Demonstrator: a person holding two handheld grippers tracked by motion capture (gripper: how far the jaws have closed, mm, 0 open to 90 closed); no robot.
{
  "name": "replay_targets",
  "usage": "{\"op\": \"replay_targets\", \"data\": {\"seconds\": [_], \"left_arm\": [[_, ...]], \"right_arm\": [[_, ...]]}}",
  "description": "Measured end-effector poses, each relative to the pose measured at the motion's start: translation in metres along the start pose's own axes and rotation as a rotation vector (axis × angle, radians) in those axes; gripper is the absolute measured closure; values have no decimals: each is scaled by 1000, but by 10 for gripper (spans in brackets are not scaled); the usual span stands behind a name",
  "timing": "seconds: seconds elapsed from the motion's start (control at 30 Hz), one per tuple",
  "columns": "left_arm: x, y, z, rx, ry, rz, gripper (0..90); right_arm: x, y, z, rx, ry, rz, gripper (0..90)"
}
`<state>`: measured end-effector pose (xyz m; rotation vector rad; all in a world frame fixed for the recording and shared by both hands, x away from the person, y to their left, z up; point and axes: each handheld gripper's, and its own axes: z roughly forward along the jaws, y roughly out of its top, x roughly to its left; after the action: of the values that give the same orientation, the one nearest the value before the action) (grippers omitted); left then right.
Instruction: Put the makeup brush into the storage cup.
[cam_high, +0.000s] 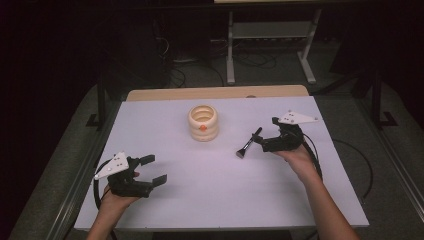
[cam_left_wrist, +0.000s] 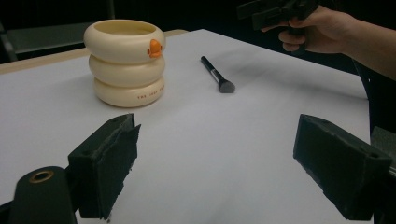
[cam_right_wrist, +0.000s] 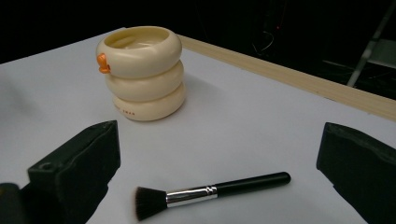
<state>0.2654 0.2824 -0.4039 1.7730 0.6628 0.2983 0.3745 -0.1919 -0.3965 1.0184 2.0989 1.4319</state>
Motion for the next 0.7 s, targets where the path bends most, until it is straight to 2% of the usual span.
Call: {"op": "replay_targets", "data": {"seconds": [0.5,0.7], "left_arm": [[0,-1,0,-8,-3,-15,132],[1,-1,0,-4,-5,-5,132]], "right_arm": [[-4,8,9,5,14,8,0],[-5,13,11,25,24,-20,0]]}}
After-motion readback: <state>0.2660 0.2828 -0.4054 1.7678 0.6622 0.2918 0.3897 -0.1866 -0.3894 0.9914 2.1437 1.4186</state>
